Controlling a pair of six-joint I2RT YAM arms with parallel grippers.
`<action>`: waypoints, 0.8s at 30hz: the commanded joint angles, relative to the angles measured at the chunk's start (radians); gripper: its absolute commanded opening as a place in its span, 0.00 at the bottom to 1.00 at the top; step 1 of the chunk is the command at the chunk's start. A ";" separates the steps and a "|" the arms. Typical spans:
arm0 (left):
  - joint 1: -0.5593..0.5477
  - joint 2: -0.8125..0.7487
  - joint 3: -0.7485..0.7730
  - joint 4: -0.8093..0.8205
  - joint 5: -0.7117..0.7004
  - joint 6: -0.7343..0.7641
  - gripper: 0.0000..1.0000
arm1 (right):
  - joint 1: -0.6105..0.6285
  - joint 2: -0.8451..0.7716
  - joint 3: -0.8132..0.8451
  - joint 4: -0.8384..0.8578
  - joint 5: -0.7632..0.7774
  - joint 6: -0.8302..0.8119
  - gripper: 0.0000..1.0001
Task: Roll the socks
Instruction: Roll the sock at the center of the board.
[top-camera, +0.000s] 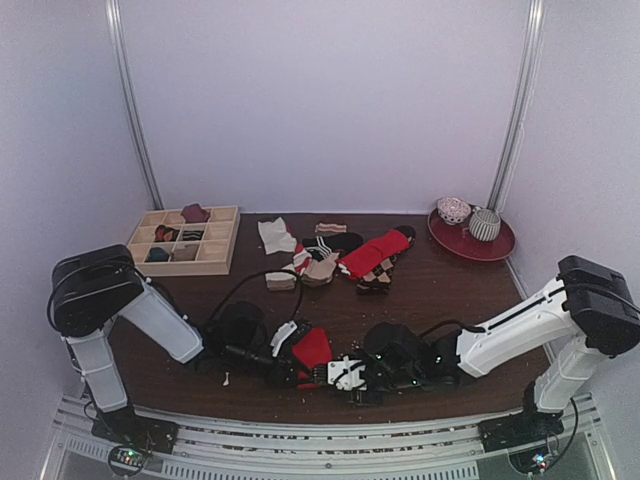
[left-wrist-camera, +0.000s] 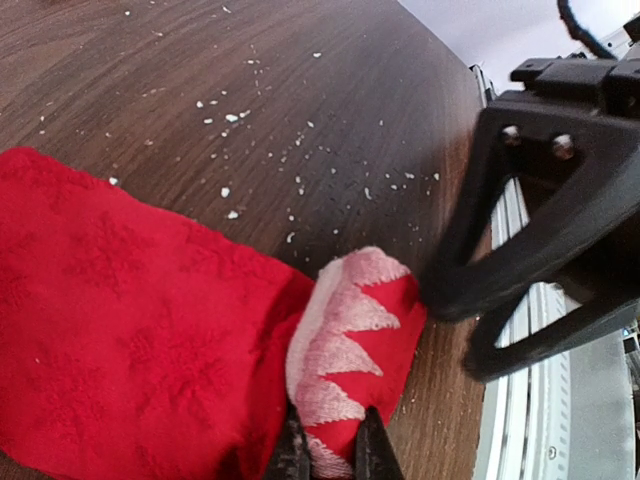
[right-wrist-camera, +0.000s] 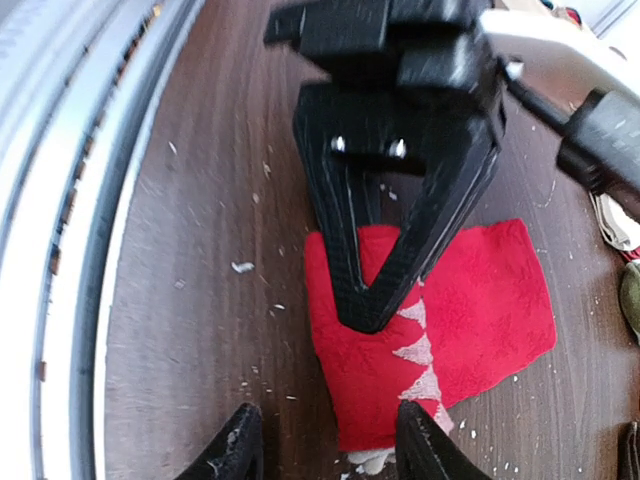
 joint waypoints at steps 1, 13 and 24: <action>-0.007 0.078 -0.067 -0.269 -0.008 -0.023 0.00 | 0.011 0.064 0.036 -0.016 0.103 -0.088 0.46; -0.007 0.069 -0.077 -0.262 0.052 0.022 0.00 | 0.016 0.186 0.067 0.036 0.183 -0.091 0.30; -0.007 -0.309 -0.099 -0.397 -0.205 0.270 0.69 | -0.013 0.191 0.201 -0.388 -0.166 0.231 0.07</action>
